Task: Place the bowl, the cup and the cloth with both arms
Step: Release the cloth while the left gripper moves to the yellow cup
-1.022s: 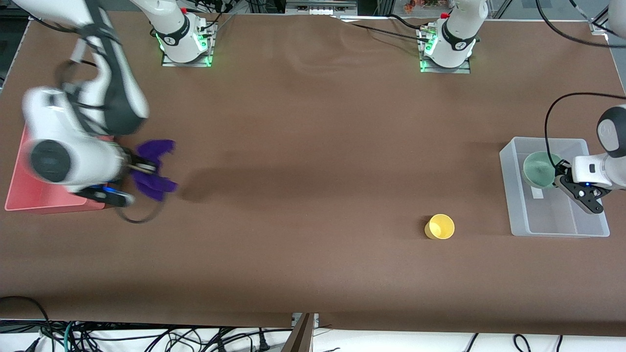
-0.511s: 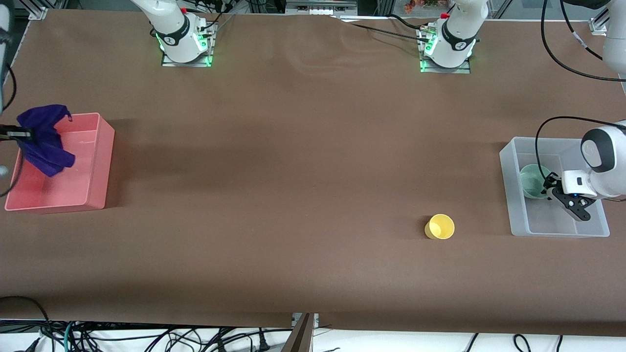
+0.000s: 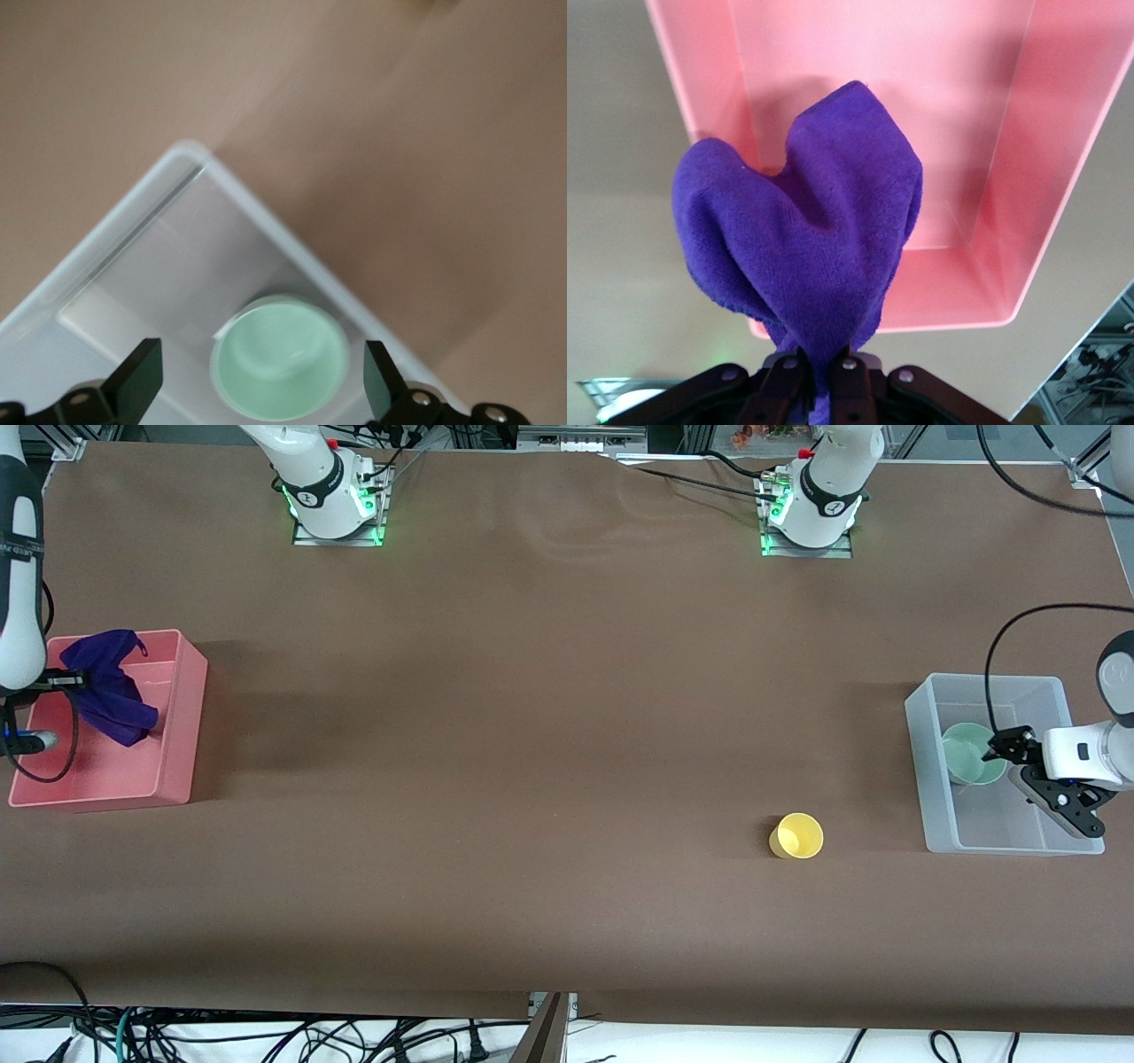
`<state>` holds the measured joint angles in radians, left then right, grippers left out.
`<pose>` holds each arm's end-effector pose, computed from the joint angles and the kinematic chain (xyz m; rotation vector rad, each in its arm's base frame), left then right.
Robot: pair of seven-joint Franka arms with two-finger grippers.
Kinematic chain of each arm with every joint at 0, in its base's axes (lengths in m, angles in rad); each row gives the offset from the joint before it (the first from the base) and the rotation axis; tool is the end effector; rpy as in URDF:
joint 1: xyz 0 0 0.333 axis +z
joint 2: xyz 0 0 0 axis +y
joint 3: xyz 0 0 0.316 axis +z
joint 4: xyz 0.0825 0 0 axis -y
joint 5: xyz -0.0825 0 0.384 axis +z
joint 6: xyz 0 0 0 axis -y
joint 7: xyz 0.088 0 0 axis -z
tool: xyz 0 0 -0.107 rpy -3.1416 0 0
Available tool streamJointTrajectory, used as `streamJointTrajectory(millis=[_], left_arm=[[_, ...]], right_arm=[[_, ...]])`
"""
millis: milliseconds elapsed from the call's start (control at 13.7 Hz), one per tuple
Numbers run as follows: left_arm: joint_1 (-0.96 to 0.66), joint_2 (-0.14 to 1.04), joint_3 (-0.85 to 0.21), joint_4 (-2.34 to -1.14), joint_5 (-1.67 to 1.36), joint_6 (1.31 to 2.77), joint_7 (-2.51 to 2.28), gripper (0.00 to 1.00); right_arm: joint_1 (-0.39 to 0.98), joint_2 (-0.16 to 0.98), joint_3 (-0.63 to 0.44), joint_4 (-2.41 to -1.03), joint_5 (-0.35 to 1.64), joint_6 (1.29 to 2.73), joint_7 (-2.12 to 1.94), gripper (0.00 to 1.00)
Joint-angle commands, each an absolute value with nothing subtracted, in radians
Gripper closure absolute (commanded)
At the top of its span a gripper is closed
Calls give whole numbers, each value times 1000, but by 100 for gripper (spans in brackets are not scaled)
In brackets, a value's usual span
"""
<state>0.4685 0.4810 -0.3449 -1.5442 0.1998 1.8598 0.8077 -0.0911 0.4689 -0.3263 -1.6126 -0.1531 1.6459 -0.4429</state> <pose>0.6574 0.1288 0.3753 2.8957 -1.1044 -0.2065 0.5760 -0.2478 0.3444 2.9471 0.1058 -0.7511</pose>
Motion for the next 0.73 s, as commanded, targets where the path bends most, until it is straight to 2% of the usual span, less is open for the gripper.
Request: streamJointTrajectory(millis=[0, 146, 219, 292, 365, 511, 657], left_arm=[[341, 503, -368, -1499, 207, 1805, 535, 0], [252, 546, -368, -1496, 206, 1839, 332, 0], [221, 572, -367, -1496, 210, 1895, 271, 0], [204, 600, -365, -1505, 215, 1972, 220, 0], [203, 630, -365, -1511, 219, 2029, 192, 0], [201, 689, -365, -1500, 207, 2100, 158, 0], [175, 712, -365, -1506, 210, 2161, 89, 1]], right_arm=[[-98, 468, -345, -1666, -144, 1750, -509, 100], [-112, 483, -348, -1675, -138, 1785, -522, 100], [-112, 485, -348, -1675, -126, 1783, -522, 97], [-112, 485, -350, -1674, -120, 1779, -520, 37], [-112, 479, -350, -1666, -114, 1773, -520, 0], [-109, 456, -345, -1626, -75, 1740, -515, 0], [-98, 448, -328, -1533, -49, 1646, -509, 0]])
